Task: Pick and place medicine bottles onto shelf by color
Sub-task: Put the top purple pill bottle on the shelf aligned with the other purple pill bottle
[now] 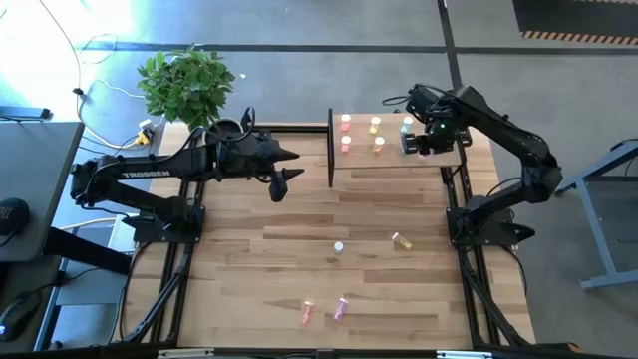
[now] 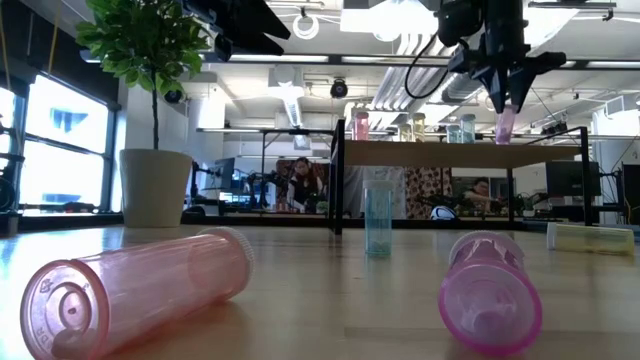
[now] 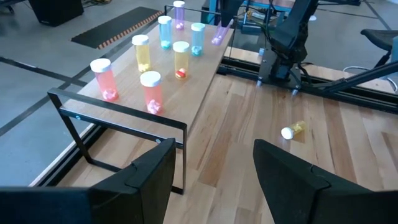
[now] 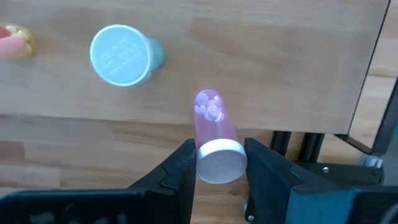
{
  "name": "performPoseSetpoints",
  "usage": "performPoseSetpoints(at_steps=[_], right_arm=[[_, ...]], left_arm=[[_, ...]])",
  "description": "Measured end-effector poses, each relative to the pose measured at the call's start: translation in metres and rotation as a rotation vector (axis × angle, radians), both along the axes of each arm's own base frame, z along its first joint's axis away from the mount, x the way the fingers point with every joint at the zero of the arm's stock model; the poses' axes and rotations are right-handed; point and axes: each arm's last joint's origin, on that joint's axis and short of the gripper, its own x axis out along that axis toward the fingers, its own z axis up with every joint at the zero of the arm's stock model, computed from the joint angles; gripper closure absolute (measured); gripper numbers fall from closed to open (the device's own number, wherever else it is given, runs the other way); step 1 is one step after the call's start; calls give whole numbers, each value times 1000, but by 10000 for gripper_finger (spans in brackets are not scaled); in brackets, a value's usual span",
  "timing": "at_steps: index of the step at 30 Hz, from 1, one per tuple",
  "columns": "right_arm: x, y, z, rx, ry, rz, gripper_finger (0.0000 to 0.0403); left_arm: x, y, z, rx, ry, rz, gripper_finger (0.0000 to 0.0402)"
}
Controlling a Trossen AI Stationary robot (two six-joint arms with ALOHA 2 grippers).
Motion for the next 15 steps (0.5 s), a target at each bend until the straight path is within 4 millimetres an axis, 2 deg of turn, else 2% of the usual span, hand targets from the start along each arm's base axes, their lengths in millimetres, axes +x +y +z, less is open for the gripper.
performPoseSetpoints(at_steps=[15], right_arm=[[6,7,0,67,-60,37,290]], left_arm=[[0,0,0,0,0,0,194]])
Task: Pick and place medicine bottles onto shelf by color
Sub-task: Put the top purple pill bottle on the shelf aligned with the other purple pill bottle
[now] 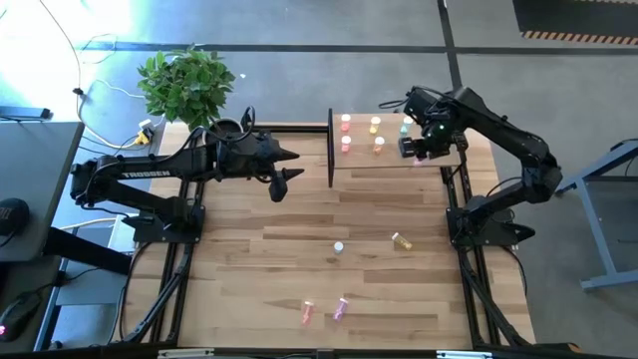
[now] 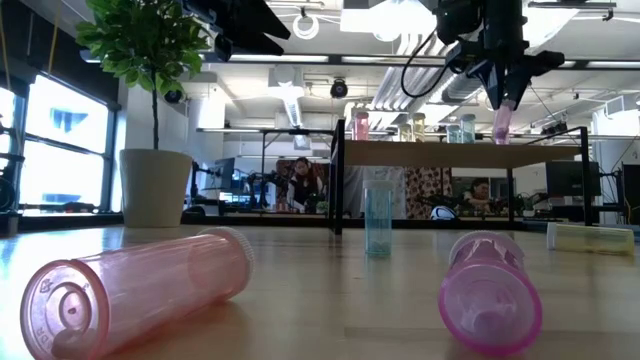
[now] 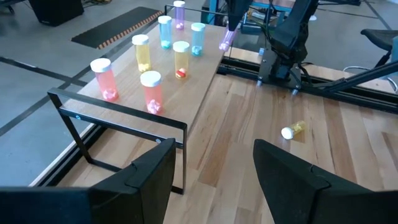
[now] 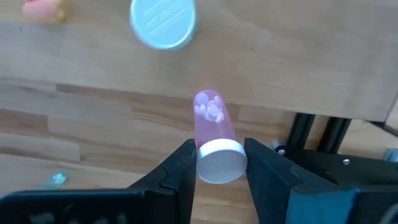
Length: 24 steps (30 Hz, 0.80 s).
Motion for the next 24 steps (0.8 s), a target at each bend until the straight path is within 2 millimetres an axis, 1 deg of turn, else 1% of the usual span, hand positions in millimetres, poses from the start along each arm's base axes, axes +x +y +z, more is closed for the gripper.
performPoseSetpoints(at_steps=[5,10,24], right_arm=[[1,1,0,-10,8,7,290],[-1,-2,0,-36,34,-11,290],[7,-12,-12,-51,114,0,290]], left_arm=[[0,0,0,0,0,0,194],[0,0,0,0,0,0,194],[0,0,0,-2,0,-5,194]])
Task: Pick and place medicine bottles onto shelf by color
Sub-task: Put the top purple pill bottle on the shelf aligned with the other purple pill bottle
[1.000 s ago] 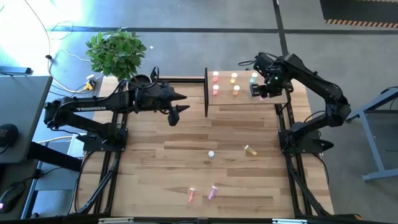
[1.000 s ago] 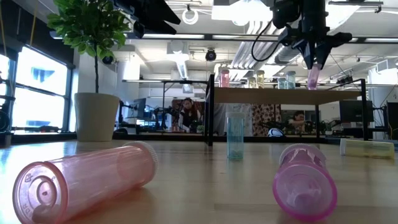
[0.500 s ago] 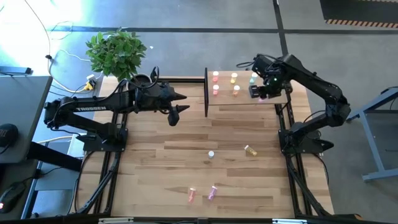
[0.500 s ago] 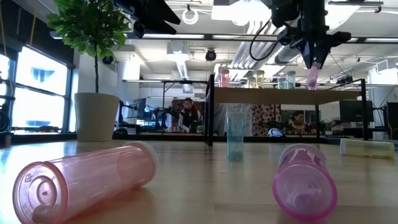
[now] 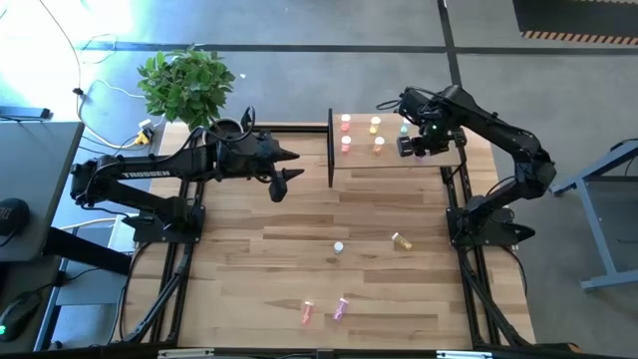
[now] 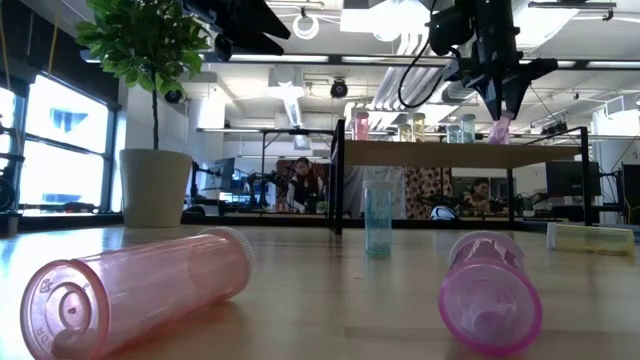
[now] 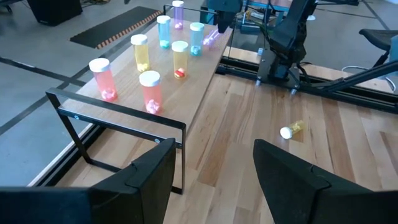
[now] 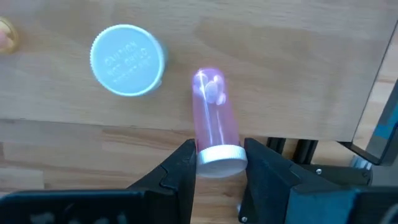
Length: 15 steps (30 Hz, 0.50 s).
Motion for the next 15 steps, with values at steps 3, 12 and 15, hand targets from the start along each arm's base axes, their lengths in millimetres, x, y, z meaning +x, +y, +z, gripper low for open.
performPoseSetpoints(at_steps=[3,12,15], right_arm=[[0,0,0,0,-1,0,290],[-2,3,3,28,-40,-3,290],[-4,10,8,25,-72,-9,289]], left_arm=[[0,0,0,-1,0,-2,194],[0,0,0,-1,0,-2,194],[0,0,0,-1,0,-2,194]])
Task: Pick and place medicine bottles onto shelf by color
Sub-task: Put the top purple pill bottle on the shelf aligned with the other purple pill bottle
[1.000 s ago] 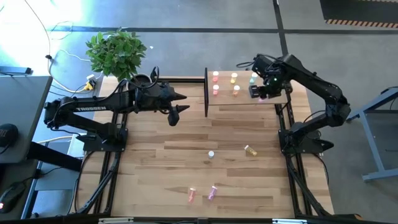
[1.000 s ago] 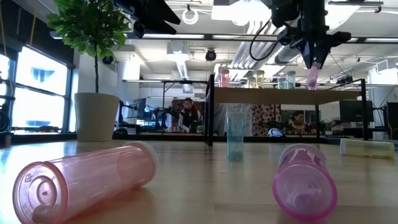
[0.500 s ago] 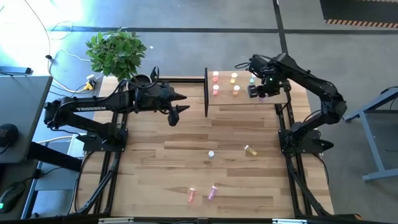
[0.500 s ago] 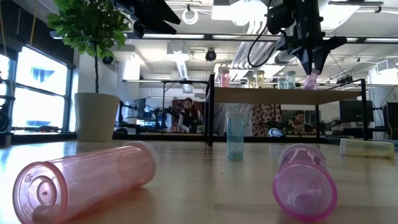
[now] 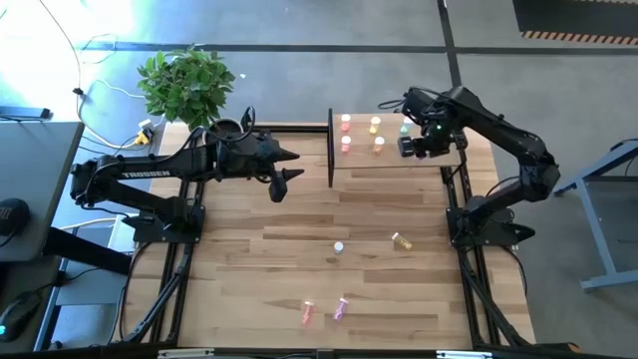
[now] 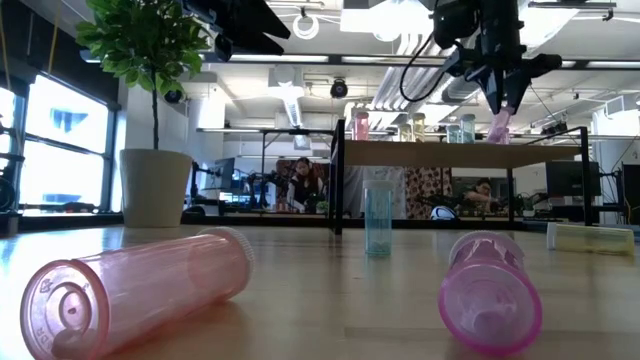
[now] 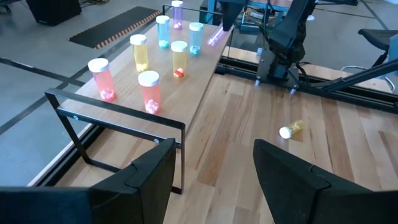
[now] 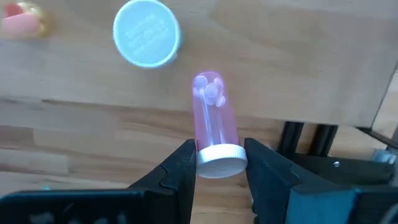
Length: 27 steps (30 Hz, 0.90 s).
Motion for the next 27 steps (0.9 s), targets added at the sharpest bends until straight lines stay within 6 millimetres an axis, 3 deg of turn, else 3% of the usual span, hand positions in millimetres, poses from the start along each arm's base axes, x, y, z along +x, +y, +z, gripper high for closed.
performPoseSetpoints(at_steps=[10,18,27], right_arm=[[-3,45,23,-5,-134,6,289],[19,91,24,64,-200,167,289],[51,127,33,-10,-463,383,289]], left_arm=[[4,-1,7,41,-67,-93,194],[17,-6,-1,-7,-77,-229,194],[41,-23,-16,-52,-77,-339,194]])
